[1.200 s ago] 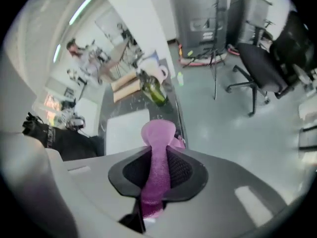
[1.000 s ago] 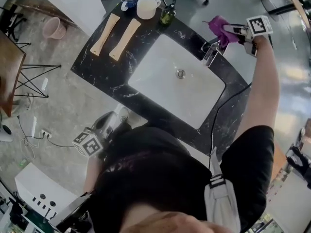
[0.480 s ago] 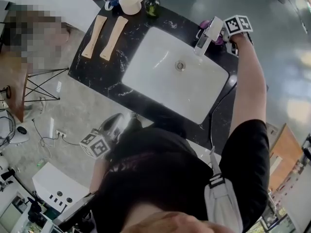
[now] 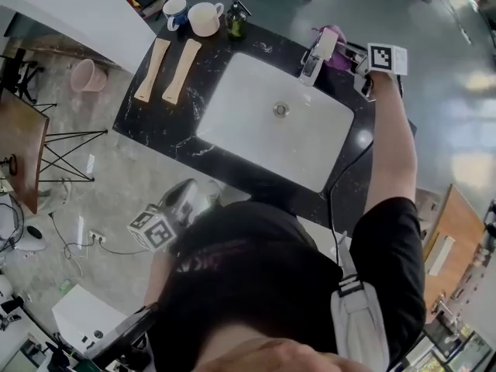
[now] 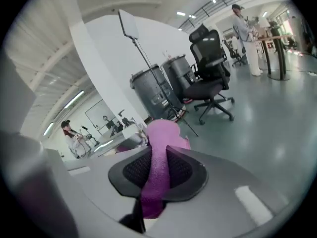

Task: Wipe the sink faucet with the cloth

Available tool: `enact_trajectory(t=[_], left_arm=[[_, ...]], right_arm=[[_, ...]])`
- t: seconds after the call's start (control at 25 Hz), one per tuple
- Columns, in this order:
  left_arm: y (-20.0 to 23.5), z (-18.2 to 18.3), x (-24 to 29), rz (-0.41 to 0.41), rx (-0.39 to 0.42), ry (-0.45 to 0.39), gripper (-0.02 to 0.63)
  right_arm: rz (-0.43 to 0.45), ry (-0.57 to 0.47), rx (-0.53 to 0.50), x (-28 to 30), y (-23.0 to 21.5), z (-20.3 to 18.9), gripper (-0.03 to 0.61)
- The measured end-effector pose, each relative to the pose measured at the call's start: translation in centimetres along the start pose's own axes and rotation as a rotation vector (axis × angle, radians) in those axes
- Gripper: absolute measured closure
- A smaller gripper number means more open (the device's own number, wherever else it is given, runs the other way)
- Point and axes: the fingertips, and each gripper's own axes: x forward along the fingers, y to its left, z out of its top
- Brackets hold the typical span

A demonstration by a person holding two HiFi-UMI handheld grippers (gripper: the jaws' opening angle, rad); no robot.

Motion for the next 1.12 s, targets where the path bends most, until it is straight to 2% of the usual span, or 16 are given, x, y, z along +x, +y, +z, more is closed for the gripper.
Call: enact_trajectory(t=[0.08,0.16,0.36,0.48,0.68,0.8,0.88,1.0,1.12], left_arm=[[-0.3,0.5,0.0,-0.042,0.02,0.001,0.621],[-0.4,0.9,-0.3,-0.075,0.033,0.004,0.621],[-0.4,1.5,-0.8,-0.122,0.034,0.0,0.621],[-0.5,1.5,-0.8,-0.13,0.037,0.004,0.621],[-0.5,1.4,-0.3,-0.105,0.033,0.011,0.621],[-0.5,0.9,0.4,-0.077,0.033,0.023,0.621],[-0.6,0.5,0.8,-0.054,0.035,0.031,0.621],[-0.5,0.0,0.9,-0.02,0.041,0.034,0.621],[-0.2,0.0,0.8,0.001,0.027,0.027,0.621]], right_arm=[[0.0,-0.074,-0.015,-2.1,2.0,-1.0,0.505],[0.03,-0.102,-0.049,-3.2,4.3,-3.4,0.504],[0.066,-0.074,-0.136,-2.6,7.9,-11.7,0.505],[0.063,-0.032,-0.18,-1.5,8.9,-15.1,0.505],[-0.023,0.121,-0.386,1.4,7.1,-16.1,0.505],[-0.078,0.139,-0.483,3.2,5.1,-14.5,0.505],[-0.101,0.078,-0.453,4.2,3.9,-12.2,0.505],[-0.135,-0.047,-0.319,4.6,2.2,-9.2,0.505],[-0.152,-0.129,-0.235,4.5,1.6,-8.7,0.505]])
